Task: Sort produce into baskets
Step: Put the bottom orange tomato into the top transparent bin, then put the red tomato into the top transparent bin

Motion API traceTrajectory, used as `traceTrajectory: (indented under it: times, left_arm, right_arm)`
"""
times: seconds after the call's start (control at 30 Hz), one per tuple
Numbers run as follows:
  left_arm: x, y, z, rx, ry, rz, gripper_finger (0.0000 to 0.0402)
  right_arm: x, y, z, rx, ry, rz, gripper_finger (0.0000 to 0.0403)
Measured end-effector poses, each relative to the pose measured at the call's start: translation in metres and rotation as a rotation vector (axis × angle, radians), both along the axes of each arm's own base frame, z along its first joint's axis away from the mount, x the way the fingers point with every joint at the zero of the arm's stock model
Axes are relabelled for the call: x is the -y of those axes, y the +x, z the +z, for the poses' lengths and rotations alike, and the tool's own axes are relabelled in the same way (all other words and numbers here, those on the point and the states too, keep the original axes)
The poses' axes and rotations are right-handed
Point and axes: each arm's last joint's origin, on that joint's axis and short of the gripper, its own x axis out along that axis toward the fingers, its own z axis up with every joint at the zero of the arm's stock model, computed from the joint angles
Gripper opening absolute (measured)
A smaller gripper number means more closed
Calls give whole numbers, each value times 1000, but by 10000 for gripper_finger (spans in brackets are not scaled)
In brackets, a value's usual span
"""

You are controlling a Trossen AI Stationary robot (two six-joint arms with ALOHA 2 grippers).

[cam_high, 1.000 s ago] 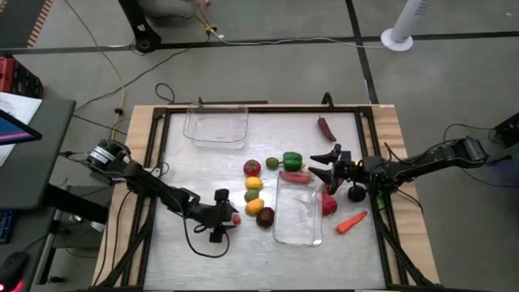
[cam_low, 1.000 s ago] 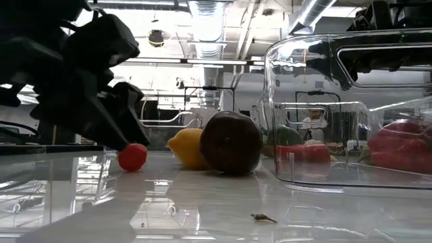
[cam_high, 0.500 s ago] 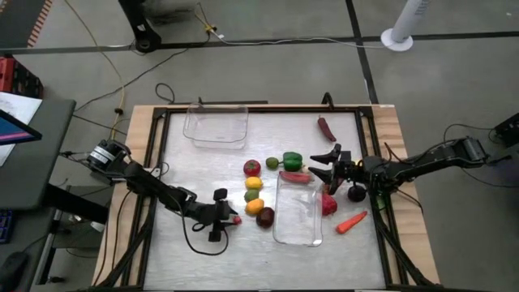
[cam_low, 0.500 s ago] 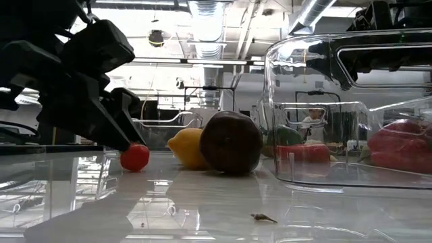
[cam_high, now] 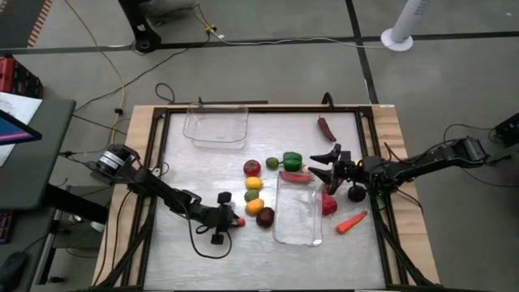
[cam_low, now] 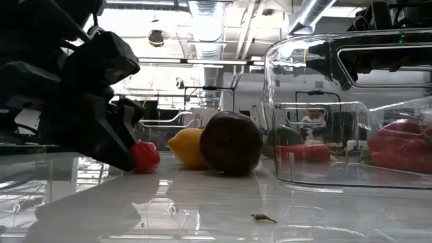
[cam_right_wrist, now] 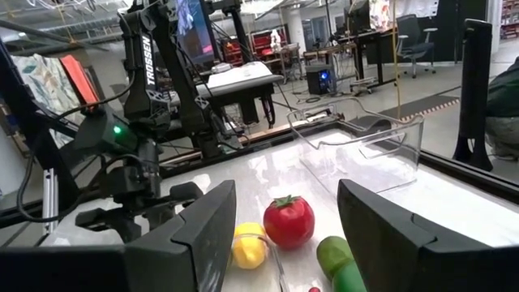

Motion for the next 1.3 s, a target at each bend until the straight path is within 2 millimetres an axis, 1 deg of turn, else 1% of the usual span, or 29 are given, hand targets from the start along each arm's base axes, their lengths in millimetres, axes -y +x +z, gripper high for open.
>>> traceTrajectory:
  times: [0.1,0.17,0.3,0.4,0.5,0.67,0.77,0.87,0.97,1.07,1.17,1.3]
  left_arm:
    - [0,1,4,21,-2,-5,79]
    - [0,0,10,42,-4,-11,74]
    - [-7,0,31,101,-27,9,73]
    - [-22,-2,52,138,-16,64,74]
    - [-47,-7,76,197,36,199,74]
    - [-99,-23,116,317,195,544,74]
    - [-133,-34,127,333,264,747,74]
    - [-161,-42,126,287,253,835,78]
    - [-183,-48,119,211,261,904,106]
    - [-198,-51,115,185,256,950,150]
    - [-204,-51,116,187,201,903,198]
    - [-203,-47,124,176,207,849,248]
  right_arm:
    - [0,0,0,0,0,0,244]
    - [0,0,0,0,0,1,244]
    - [1,0,1,7,1,-4,244]
    - [2,0,1,11,8,-15,244]
    - [3,0,1,11,8,-19,244]
    - [3,0,1,11,9,-18,244]
    - [3,0,1,11,10,-18,244]
    - [3,0,1,11,10,-17,244]
    - [3,0,1,11,10,-17,244]
    - [3,0,1,10,9,-17,244]
    - [3,0,1,10,10,-14,244]
    - [1,0,1,9,11,-3,244]
